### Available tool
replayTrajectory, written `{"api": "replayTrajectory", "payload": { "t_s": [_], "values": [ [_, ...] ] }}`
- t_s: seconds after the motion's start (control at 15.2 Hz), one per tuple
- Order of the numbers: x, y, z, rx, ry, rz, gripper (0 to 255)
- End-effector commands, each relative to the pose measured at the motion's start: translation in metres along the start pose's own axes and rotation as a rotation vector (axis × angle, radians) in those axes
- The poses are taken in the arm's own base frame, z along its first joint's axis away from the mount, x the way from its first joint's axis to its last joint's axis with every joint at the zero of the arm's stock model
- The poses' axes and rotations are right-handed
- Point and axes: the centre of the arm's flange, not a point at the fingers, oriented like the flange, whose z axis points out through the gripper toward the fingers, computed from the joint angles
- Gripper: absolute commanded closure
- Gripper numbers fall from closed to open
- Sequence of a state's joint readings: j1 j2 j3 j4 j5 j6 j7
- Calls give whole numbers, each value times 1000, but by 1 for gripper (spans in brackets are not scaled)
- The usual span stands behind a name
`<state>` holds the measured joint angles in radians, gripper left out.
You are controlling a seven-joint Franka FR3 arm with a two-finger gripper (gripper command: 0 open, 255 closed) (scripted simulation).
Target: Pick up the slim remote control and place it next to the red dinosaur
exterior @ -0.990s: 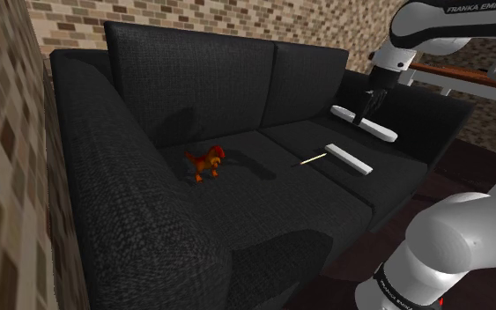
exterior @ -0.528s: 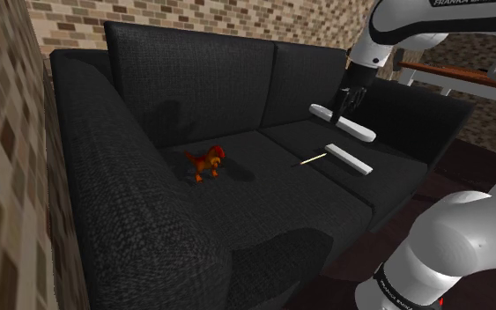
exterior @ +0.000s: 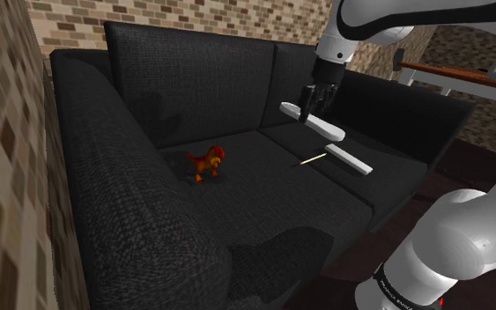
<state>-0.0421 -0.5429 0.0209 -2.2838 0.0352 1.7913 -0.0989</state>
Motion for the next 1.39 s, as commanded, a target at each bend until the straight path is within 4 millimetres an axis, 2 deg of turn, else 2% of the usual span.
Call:
{"api": "replayTrajectory", "payload": {
  "t_s": [0.0,0.2,1.32],
  "values": [
    [9,-26,0,0,0,1,255],
    [27,-64,2,0,0,1,255],
    [22,-63,91,0,0,1,255]
  ]
}}
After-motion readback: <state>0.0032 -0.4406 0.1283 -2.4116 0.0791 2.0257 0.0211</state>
